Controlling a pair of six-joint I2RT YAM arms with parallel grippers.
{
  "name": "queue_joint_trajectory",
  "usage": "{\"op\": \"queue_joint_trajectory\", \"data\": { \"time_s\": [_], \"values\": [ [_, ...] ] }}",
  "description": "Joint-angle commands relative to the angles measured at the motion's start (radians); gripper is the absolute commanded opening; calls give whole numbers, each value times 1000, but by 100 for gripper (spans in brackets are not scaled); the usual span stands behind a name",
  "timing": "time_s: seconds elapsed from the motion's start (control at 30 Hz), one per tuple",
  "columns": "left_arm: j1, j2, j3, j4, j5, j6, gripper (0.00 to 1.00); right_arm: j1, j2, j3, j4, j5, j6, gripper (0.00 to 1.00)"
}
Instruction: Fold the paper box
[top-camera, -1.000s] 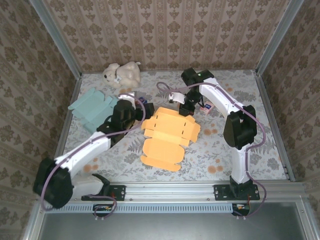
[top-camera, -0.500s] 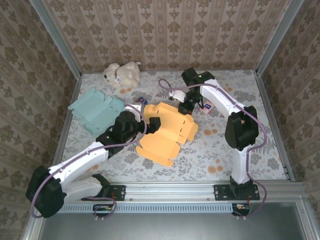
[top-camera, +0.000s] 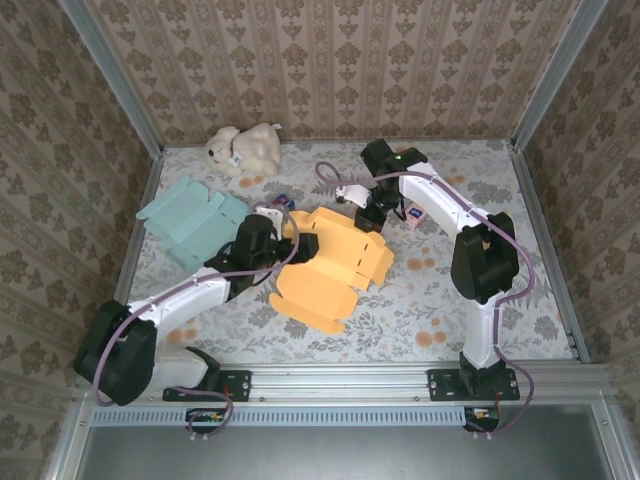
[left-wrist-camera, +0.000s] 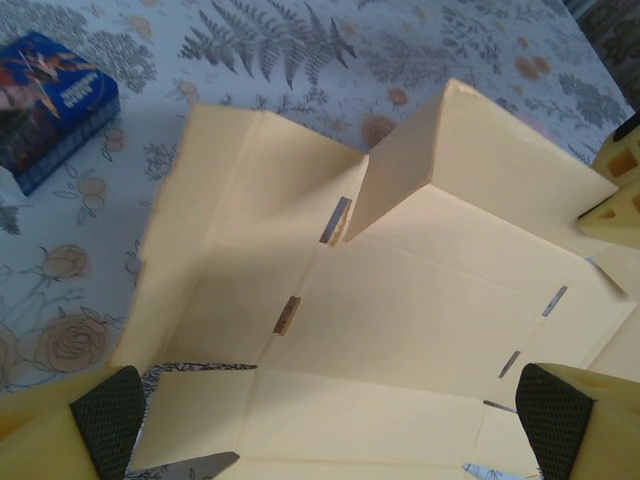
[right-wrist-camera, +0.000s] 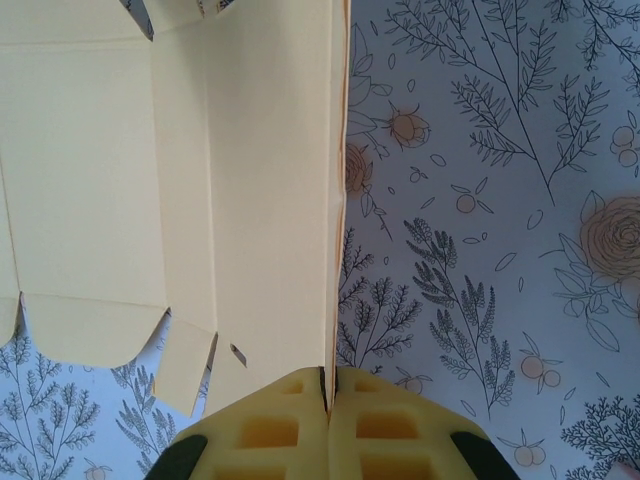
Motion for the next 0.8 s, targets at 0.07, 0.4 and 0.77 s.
{"op": "queue_joint_trajectory", "data": {
  "time_s": [0.07,0.4,0.77],
  "values": [
    [9,56,-13,71,60,-26,100,8,-45,-15,14,-20,2,0],
    [58,176,0,91,29,-27,100,8,-46,-25,27,-13,-6,0],
    [56,219,-6,146,89,-70,100,6,-40,-28,42,6,6,0]
  ]
}}
